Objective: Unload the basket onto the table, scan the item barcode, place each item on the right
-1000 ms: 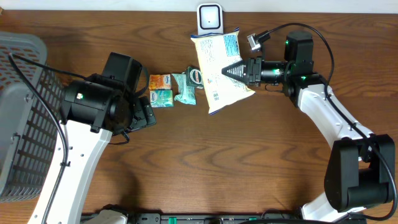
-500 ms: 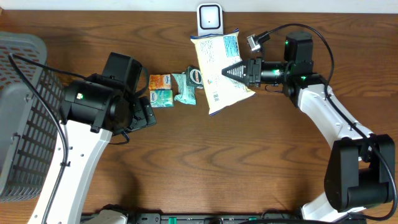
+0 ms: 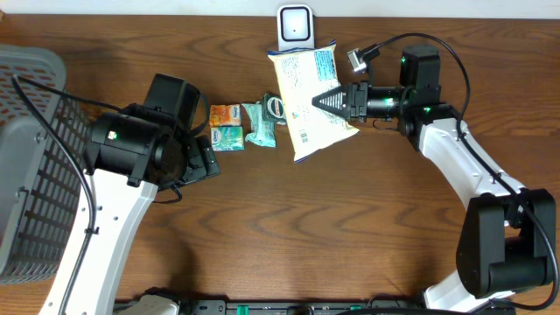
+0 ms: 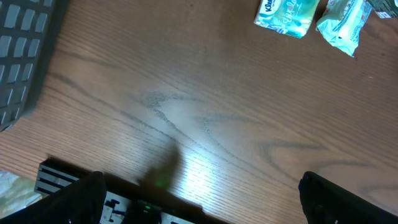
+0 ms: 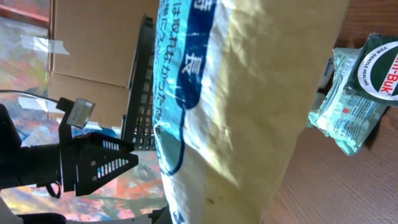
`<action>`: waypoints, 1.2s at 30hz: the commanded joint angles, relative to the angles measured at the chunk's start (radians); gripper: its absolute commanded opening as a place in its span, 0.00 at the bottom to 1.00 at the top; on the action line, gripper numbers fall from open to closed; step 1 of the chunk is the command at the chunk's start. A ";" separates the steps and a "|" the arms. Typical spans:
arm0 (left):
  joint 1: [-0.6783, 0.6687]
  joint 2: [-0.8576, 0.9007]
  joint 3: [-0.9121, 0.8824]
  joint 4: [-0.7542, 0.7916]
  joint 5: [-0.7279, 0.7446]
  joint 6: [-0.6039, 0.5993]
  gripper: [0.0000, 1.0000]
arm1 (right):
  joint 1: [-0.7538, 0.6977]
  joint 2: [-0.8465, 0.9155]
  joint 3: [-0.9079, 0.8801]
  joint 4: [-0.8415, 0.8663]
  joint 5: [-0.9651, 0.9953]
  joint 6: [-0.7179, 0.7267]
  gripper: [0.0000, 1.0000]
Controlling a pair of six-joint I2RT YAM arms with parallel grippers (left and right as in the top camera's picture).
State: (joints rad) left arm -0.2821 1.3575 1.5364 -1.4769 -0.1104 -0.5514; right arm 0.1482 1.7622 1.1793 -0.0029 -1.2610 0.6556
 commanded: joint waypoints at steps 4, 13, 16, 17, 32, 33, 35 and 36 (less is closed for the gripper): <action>0.004 -0.005 0.000 -0.003 -0.003 -0.011 0.98 | -0.010 -0.033 0.017 -0.021 0.021 -0.037 0.01; 0.004 -0.005 0.000 -0.003 -0.003 -0.011 0.98 | 0.029 -0.034 0.018 -0.330 0.387 -0.176 0.01; 0.004 -0.005 0.000 -0.003 -0.003 -0.011 0.98 | 0.041 -0.037 0.019 -0.405 0.542 -0.219 0.01; 0.004 -0.005 0.000 -0.003 -0.003 -0.011 0.97 | 0.044 -0.042 0.022 -0.430 0.593 -0.233 0.01; 0.004 -0.005 0.000 -0.003 -0.003 -0.011 0.98 | 0.209 -0.067 0.150 -0.880 1.749 -0.357 0.01; 0.004 -0.005 0.000 -0.003 -0.003 -0.011 0.98 | 0.218 -0.063 0.143 -0.878 1.758 -0.357 0.01; 0.004 -0.005 0.000 -0.003 -0.003 -0.011 0.98 | 0.233 -0.049 0.133 -0.871 1.760 -0.357 0.01; 0.004 -0.005 0.000 -0.003 -0.003 -0.011 0.98 | 0.241 -0.038 0.129 -0.868 1.760 -0.357 0.01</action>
State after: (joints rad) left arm -0.2821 1.3575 1.5352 -1.4769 -0.1104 -0.5514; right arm 0.3717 1.7111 1.3228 -0.8757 0.3698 0.3161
